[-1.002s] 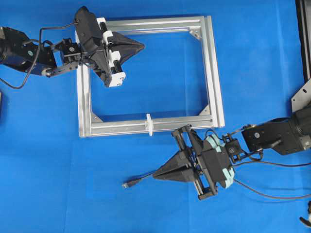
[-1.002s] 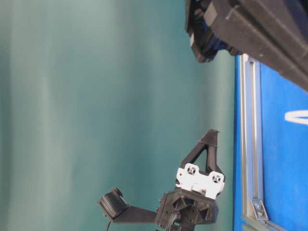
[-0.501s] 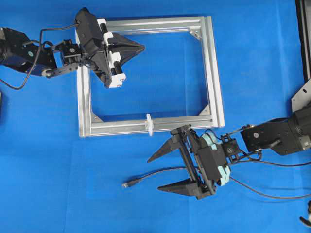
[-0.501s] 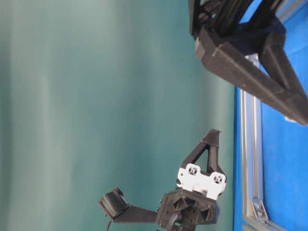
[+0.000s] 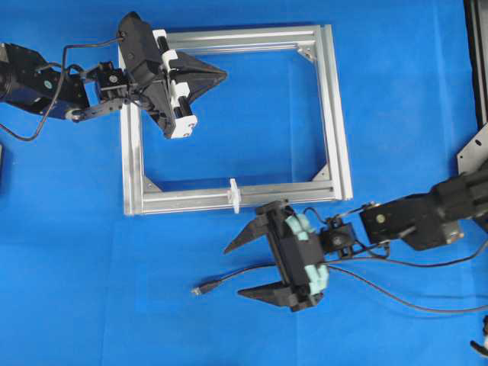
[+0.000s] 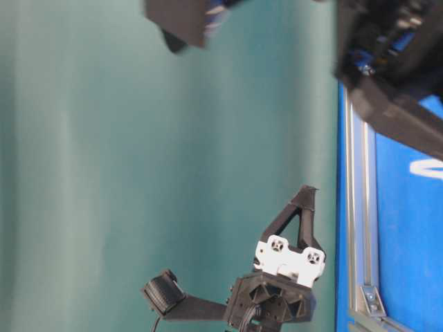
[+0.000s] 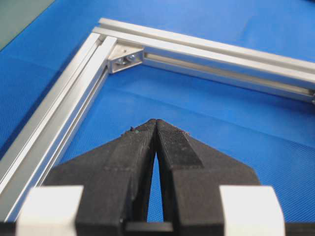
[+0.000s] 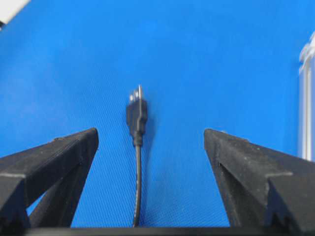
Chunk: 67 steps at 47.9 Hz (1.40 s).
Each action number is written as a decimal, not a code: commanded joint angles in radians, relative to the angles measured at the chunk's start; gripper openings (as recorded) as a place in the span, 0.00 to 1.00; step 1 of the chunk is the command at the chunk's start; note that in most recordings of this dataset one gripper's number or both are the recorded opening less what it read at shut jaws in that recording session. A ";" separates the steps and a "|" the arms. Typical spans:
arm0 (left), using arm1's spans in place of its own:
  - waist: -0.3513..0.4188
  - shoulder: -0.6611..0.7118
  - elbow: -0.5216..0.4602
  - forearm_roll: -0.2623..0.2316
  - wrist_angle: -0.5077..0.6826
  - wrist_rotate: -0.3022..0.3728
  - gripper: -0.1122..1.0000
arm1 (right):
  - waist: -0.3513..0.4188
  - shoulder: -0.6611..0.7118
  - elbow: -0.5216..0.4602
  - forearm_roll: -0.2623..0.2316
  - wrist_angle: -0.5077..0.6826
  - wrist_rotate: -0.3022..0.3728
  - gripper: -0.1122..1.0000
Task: Insert the wire through the string loop located in the center.
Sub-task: 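Lower the right gripper and close it on the cable near the plug, then lift the held USB cable with the right gripper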
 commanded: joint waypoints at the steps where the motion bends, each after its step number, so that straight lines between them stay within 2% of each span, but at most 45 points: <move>1: -0.003 -0.029 -0.011 0.003 -0.003 0.002 0.10 | 0.006 0.009 -0.029 0.014 -0.003 0.002 0.94; 16: -0.003 -0.029 -0.011 0.003 0.009 0.002 0.10 | 0.006 0.080 -0.049 0.063 -0.003 0.003 0.94; 23: -0.003 -0.029 -0.012 0.003 0.008 0.002 0.10 | 0.006 0.083 -0.048 0.069 0.005 0.003 0.93; 33: -0.003 -0.029 -0.012 0.003 0.009 0.002 0.10 | 0.006 0.086 -0.051 0.069 0.012 0.003 0.86; 38: -0.003 -0.029 -0.012 0.003 0.009 0.002 0.10 | 0.006 0.086 -0.051 0.067 0.014 0.002 0.74; 46: -0.003 -0.029 -0.014 0.003 0.012 0.002 0.10 | 0.008 0.086 -0.049 0.058 0.011 -0.002 0.29; 51: -0.003 -0.028 -0.017 0.003 0.018 0.002 0.10 | 0.009 0.087 -0.051 0.057 0.014 -0.002 0.12; 53: -0.003 -0.028 -0.017 0.003 0.020 0.002 0.10 | 0.009 0.086 -0.051 0.057 0.014 -0.002 0.09; 67: -0.003 -0.028 -0.014 0.003 0.023 0.002 0.10 | 0.011 0.086 -0.051 0.057 0.014 0.002 0.08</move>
